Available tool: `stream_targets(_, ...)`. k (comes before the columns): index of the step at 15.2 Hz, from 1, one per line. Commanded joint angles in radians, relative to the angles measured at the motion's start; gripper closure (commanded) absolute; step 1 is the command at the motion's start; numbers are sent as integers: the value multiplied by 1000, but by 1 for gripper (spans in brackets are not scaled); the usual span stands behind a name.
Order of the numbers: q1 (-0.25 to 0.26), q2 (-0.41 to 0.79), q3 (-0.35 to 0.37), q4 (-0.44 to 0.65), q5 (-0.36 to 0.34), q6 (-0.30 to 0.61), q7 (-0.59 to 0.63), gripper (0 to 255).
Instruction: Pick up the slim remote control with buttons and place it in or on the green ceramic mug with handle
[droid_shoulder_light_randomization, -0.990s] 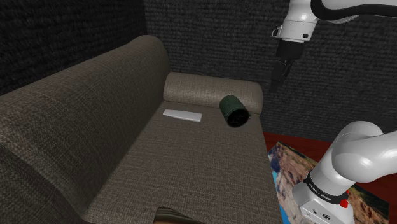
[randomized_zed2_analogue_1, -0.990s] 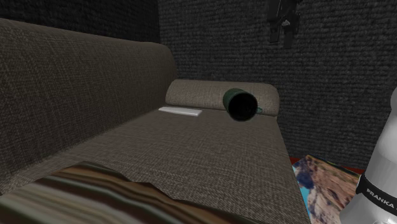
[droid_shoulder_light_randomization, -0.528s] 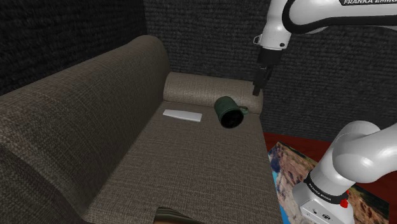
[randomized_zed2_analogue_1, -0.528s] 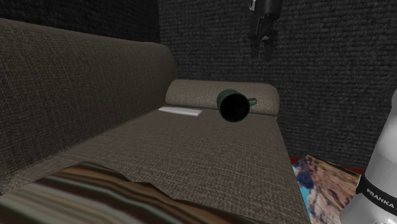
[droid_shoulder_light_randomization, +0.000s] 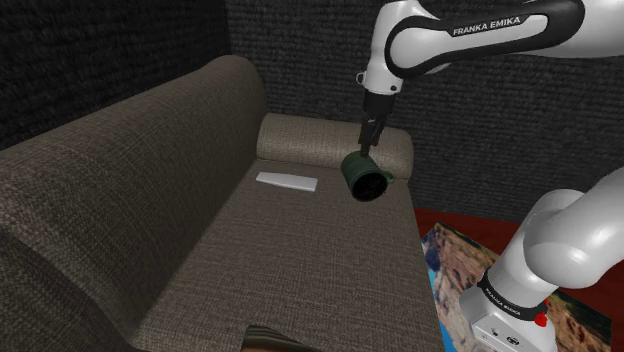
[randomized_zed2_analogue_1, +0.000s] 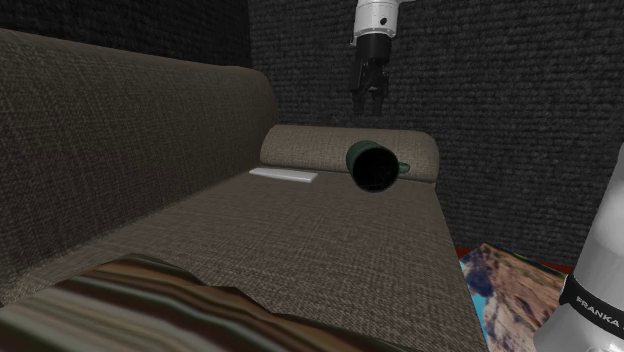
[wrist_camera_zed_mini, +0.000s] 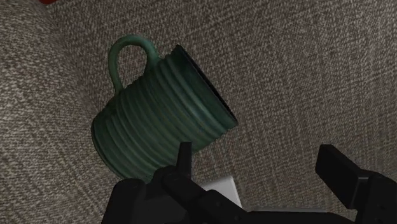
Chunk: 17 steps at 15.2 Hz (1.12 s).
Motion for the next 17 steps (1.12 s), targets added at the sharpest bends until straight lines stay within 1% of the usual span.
stream_targets(1,8,75,10,33,-7,46,-13,0)
stream_targets(9,35,371,45,224,-55,164,-52,0)
stream_targets(13,53,521,59,349,-90,194,-64,0)
stream_targets(17,76,674,70,496,-128,205,-75,0)
